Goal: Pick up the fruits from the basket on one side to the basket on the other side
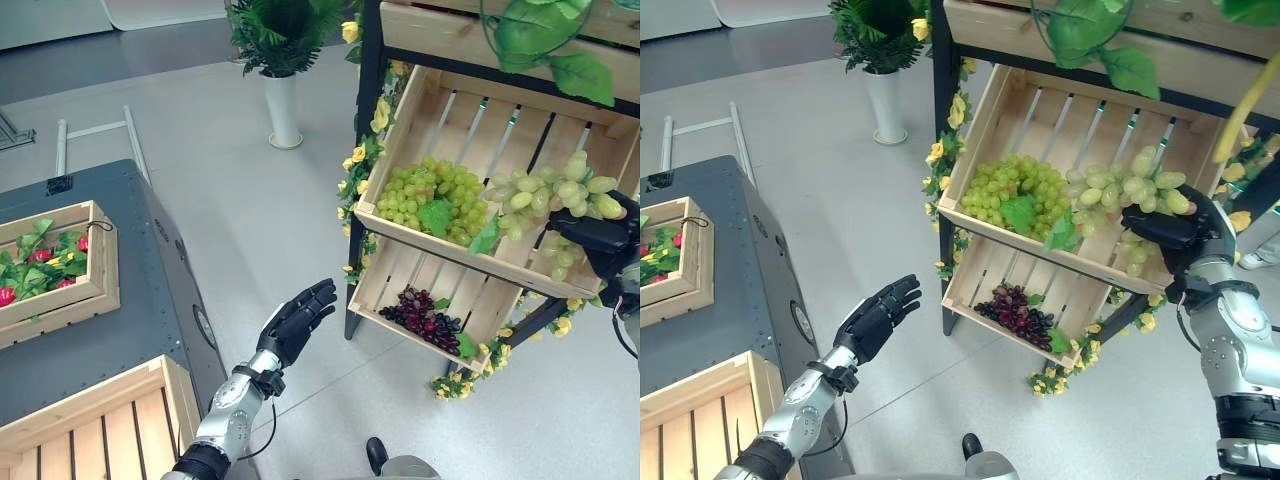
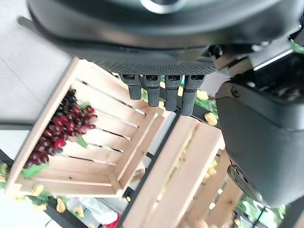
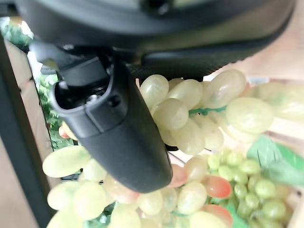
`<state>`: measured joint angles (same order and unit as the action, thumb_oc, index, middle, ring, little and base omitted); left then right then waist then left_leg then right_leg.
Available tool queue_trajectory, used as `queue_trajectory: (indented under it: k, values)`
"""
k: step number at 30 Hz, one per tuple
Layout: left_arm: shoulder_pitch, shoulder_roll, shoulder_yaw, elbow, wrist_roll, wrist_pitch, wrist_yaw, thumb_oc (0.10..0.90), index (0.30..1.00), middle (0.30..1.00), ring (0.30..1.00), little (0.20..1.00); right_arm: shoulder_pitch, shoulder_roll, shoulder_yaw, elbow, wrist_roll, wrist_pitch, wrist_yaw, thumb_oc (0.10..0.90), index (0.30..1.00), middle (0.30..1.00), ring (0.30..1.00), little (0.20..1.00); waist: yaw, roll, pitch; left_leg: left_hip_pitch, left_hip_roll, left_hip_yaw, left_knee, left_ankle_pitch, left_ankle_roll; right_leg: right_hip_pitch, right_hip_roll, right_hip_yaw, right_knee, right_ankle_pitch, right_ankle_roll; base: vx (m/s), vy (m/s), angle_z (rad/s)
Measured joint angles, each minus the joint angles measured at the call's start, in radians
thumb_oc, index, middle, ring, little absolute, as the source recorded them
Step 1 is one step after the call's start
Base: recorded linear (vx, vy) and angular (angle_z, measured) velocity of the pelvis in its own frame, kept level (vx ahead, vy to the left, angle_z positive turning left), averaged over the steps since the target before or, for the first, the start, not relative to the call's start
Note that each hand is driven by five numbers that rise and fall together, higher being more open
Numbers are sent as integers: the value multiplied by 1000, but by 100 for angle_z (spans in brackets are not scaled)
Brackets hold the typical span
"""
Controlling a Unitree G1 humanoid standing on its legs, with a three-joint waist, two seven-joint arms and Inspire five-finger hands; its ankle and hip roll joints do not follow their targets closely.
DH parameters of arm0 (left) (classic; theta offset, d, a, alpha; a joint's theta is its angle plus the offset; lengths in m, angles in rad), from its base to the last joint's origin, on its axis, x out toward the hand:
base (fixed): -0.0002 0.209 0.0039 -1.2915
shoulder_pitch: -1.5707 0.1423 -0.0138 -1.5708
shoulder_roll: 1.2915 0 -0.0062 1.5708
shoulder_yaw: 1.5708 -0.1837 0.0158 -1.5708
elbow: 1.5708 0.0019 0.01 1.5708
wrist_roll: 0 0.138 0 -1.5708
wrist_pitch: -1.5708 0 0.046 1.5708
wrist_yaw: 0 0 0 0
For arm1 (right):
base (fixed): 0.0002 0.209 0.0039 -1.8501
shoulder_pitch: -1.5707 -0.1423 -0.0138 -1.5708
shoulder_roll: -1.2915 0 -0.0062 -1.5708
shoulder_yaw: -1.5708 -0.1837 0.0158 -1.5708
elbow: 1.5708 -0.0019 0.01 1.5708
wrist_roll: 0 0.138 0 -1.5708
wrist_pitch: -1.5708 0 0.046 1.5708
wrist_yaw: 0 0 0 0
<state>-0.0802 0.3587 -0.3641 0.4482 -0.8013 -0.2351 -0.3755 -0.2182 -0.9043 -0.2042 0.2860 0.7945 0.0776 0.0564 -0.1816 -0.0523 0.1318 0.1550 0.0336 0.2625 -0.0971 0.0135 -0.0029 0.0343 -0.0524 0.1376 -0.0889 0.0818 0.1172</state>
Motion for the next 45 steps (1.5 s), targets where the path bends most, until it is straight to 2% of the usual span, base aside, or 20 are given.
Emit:
queue_trajectory:
  k: [5,12,13,14,21,33,37,39,42,45]
  values:
    - [3,31,-24,-3,-14,0,-56,800,900,900,900,900,-106,-33,51,119,-46,0,-3,400,300,300,300,300,12,-4,0,-3,-1,-6,0,-1,1,0,-1,-3,0,0,0,0,3,1]
    - [5,31,-21,12,-42,-18,-47,800,900,900,900,900,-226,-68,146,279,-89,13,-7,400,300,300,300,300,43,-5,0,-3,-1,-8,0,-1,1,1,-1,-7,0,0,0,-1,-2,1]
    - [5,32,-20,21,-42,-19,-44,800,900,900,900,900,-242,-72,152,298,-91,24,-7,747,820,820,820,820,46,-5,0,-4,-1,-10,0,0,1,1,-1,-8,0,0,0,-8,-10,4]
    - [6,32,-20,29,-42,-19,-42,800,900,900,900,900,-257,-72,157,318,-100,26,-8,800,900,900,900,900,50,-5,0,-4,-1,-11,0,0,1,1,-1,-9,0,0,0,0,0,0]
    - [6,34,-14,32,-42,-20,-40,800,900,900,900,900,-322,-80,178,396,-145,90,-21,800,900,900,900,900,67,-5,0,-6,-1,-16,0,0,1,1,-2,-13,0,0,0,-2,2,1]
    - [6,32,-3,33,-60,-20,-24,800,900,900,900,900,-321,-80,179,363,-168,92,-21,800,900,900,900,900,56,-3,1,-4,-1,-13,0,0,1,1,-2,-11,0,0,0,0,0,0]
    - [6,27,3,35,-79,-20,3,800,900,900,900,900,-281,-80,174,300,-213,89,-21,800,900,900,900,900,46,-3,1,-3,-1,-11,0,-1,2,1,-2,-10,0,-1,0,9,-1,0]
    - [8,9,28,45,-79,-21,24,800,900,900,900,900,-232,-80,167,241,-246,66,-22,800,900,900,900,900,40,-3,1,-3,-1,-9,0,-1,2,1,-2,-7,0,-1,0,34,-5,-3]
    - [10,-6,60,54,-78,-28,66,800,900,900,900,900,-140,-79,146,136,-274,31,-24,800,900,900,900,900,21,-2,1,-1,-1,-5,0,-2,3,1,-2,-3,0,-1,0,18,-9,-4]
    - [31,-29,111,54,-77,-43,103,800,900,900,900,900,10,-62,79,-44,-319,0,-48,800,900,900,900,900,-2,-2,1,-1,-1,-1,0,-3,3,-1,-1,0,-1,-2,0,9,-17,-2]
